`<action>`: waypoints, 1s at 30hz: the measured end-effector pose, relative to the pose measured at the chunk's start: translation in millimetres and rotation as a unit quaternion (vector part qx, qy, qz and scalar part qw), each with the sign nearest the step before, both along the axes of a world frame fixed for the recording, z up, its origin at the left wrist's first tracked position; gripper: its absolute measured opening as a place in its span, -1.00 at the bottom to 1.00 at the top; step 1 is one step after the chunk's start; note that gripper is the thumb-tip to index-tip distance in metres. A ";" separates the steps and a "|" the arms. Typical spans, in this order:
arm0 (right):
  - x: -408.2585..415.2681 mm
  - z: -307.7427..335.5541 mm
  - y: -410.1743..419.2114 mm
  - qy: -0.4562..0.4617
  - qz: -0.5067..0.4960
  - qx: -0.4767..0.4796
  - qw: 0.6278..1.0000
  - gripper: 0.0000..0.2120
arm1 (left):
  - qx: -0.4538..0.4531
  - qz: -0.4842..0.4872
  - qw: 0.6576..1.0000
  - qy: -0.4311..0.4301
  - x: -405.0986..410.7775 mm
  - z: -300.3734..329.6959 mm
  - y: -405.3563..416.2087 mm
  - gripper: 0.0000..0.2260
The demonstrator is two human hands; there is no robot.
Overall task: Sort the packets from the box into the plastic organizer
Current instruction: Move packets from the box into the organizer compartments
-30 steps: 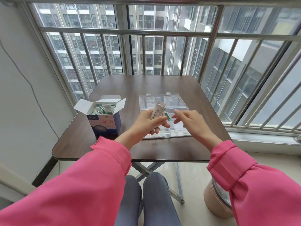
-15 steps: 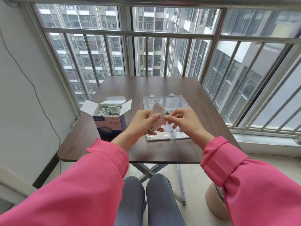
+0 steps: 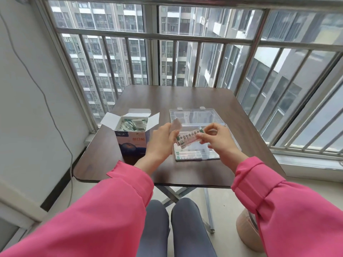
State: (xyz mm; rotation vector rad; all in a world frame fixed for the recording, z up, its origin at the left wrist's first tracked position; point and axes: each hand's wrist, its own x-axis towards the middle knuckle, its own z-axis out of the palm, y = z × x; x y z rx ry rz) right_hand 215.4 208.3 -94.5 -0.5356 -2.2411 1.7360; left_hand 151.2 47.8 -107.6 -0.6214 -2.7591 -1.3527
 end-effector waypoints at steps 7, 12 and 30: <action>0.2 -1.5 -6.1 -0.013 -0.001 -0.057 0.998 -0.84 | -0.003 0.017 1.000 -0.007 2.5 1.6 4.1 -0.68; -1.0 -2.3 -4.7 -0.053 0.003 0.003 0.999 -0.83 | -0.009 0.032 0.999 -0.004 3.0 2.8 5.4 -0.74; -6.2 -8.2 -19.8 -0.173 0.029 0.402 0.899 -0.91 | -0.097 -0.051 0.993 -0.041 0.0 -1.6 5.9 -0.92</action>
